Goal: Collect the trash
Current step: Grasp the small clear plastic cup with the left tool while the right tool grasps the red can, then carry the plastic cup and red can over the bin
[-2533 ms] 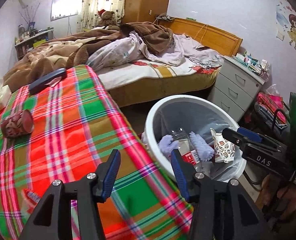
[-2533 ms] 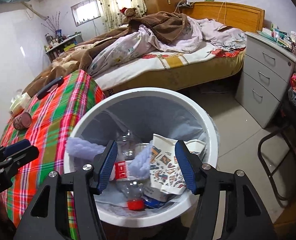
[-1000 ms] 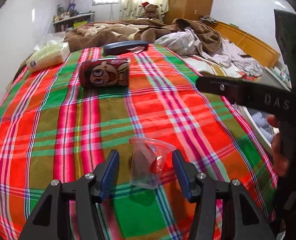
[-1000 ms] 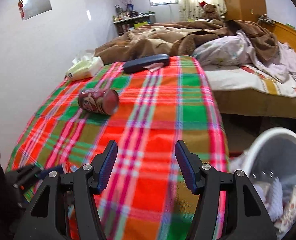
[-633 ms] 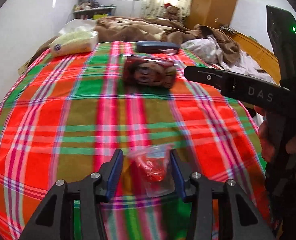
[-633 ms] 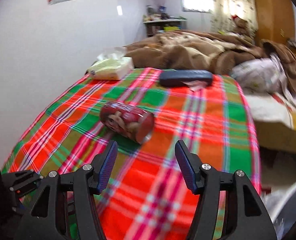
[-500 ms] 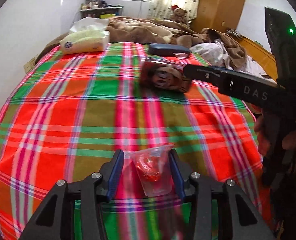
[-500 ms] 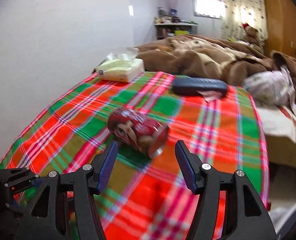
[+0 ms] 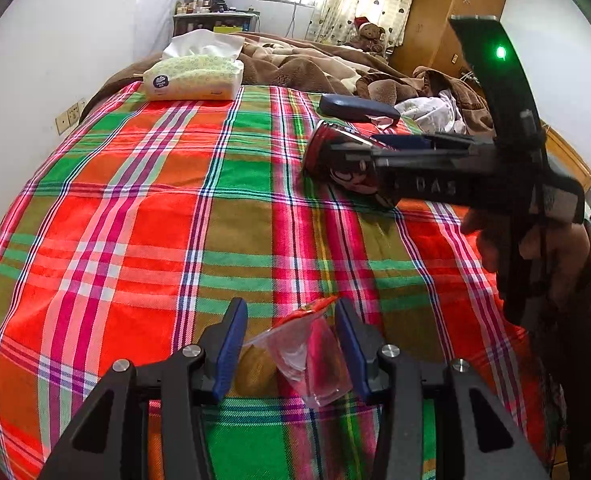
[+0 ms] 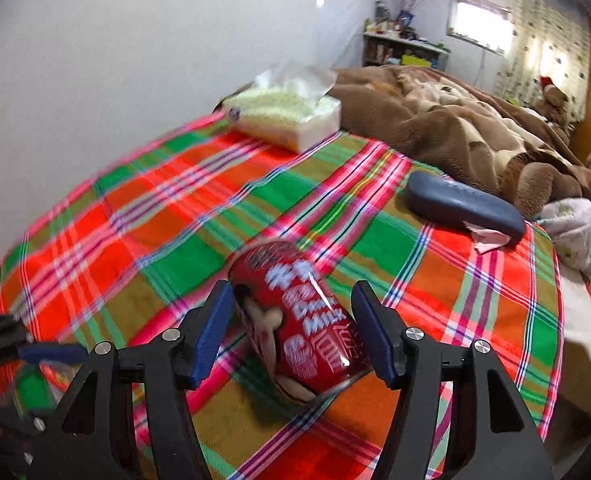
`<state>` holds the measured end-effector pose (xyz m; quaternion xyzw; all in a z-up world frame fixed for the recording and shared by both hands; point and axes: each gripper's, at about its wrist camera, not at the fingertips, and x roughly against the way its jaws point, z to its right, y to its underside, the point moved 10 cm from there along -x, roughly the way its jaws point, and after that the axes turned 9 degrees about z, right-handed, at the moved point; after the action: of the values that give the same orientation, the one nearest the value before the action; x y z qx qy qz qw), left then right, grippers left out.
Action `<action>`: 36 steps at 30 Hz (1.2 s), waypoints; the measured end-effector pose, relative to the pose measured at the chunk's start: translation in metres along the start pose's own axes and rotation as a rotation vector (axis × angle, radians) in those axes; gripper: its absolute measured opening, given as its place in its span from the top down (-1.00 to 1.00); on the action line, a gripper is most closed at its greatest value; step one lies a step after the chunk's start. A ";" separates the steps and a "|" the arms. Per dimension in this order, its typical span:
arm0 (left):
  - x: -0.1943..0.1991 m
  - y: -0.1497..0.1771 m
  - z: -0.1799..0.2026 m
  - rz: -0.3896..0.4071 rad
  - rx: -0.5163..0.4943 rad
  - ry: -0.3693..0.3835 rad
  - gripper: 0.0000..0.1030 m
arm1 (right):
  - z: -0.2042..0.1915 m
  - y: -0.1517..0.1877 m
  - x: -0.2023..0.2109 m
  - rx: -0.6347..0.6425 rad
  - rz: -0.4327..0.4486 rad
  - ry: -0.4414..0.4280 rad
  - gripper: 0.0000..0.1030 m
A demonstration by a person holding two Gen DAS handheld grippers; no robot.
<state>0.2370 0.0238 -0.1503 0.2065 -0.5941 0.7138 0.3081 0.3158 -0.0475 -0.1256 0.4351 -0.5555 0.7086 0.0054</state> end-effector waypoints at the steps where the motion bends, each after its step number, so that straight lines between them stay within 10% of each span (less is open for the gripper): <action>1: 0.001 0.001 -0.001 0.001 0.004 0.003 0.11 | -0.002 0.003 0.000 0.008 -0.012 -0.002 -0.23; 36: 0.028 0.016 -0.014 0.013 0.034 -0.051 0.35 | -0.026 0.030 0.008 -0.244 -0.071 0.001 -0.04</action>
<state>0.2065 0.0415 -0.1467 0.2260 -0.5906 0.7204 0.2848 0.2805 -0.0426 -0.1438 0.4501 -0.6219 0.6353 0.0835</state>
